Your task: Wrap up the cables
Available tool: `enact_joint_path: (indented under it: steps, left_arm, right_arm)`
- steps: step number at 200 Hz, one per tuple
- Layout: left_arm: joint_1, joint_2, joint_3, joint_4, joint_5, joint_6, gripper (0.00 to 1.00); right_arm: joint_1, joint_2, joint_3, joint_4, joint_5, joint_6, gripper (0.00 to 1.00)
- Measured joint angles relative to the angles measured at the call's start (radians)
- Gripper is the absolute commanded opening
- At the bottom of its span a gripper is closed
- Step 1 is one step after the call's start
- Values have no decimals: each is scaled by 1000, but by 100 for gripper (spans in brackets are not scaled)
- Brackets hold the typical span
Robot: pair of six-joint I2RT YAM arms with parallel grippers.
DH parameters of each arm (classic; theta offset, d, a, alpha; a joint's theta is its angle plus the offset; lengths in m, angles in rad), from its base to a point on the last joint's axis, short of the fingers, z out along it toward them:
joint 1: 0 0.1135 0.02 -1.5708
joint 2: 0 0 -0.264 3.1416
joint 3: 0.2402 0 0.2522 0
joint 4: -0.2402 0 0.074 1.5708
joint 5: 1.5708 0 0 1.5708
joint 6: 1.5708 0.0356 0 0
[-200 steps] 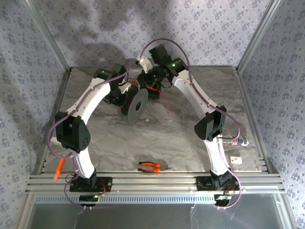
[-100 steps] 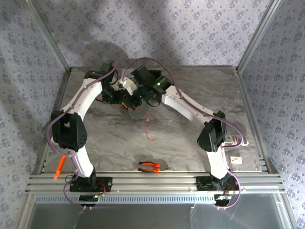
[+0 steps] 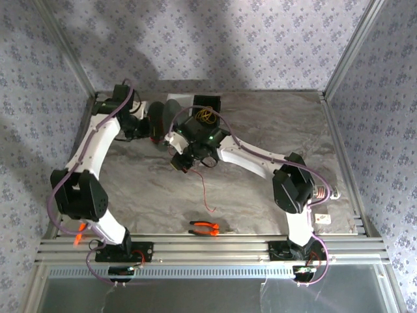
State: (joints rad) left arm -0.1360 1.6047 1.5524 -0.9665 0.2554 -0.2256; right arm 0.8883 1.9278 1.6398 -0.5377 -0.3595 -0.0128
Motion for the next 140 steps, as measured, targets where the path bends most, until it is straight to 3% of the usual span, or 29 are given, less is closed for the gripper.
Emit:
enact_joint_path:
  steps: [60,114,140]
  left_arm:
    - [66,-169,-74,69,127,-97,0]
    - [125,-201,-130,95,285,-143,0]
    - [125,-201,-132,101,311,-142,0]
  right_arm:
    - [-80,-51,-165,168,0,47,0]
    - [-184,-48,-223,275,-24,50,0]
    - [-210,-40,-223,287,-38,47,18]
